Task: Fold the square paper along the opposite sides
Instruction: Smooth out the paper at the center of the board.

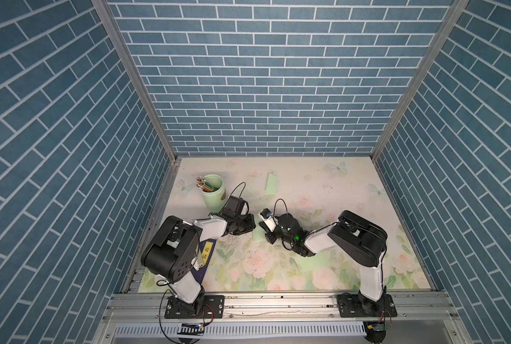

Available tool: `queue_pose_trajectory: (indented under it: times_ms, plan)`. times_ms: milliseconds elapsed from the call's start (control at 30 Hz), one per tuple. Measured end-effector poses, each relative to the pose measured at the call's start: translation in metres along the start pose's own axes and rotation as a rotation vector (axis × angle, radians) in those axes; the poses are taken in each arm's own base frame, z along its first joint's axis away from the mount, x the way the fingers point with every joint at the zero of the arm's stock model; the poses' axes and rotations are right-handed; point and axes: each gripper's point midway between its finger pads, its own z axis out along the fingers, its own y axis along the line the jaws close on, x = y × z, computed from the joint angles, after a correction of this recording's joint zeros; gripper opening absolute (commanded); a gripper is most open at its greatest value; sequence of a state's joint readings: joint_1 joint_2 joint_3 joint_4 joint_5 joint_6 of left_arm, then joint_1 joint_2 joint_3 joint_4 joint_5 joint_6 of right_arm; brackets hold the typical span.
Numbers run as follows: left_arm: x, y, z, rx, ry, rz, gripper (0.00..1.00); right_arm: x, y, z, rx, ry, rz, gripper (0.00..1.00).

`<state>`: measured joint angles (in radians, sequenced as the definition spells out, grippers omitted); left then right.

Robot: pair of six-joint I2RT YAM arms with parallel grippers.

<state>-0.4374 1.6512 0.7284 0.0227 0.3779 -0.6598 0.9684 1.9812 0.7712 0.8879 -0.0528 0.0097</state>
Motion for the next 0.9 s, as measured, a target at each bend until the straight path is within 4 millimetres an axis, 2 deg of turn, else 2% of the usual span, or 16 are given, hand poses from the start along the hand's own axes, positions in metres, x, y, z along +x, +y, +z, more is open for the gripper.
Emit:
queue_pose_trajectory:
  times_ms: [100, 267, 767, 900]
  plan:
    - [0.000, 0.000, 0.000, 0.000, 0.000, 0.000, 0.00, 0.000, 0.003, 0.001, -0.004, -0.007, -0.005, 0.00]
    - [0.000, 0.000, 0.000, 0.000, 0.000, 0.000, 0.00, 0.022, -0.003, 0.009, 0.022, 0.057, 0.000, 0.00]
    - [0.000, 0.000, 0.000, 0.006, -0.007, 0.004, 0.00, 0.027, -0.026, -0.004, 0.074, 0.107, 0.014, 0.00]
    - [0.000, 0.000, 0.001, 0.006, -0.006, 0.004, 0.00, 0.018, -0.023, -0.012, 0.074, 0.095, 0.008, 0.00]
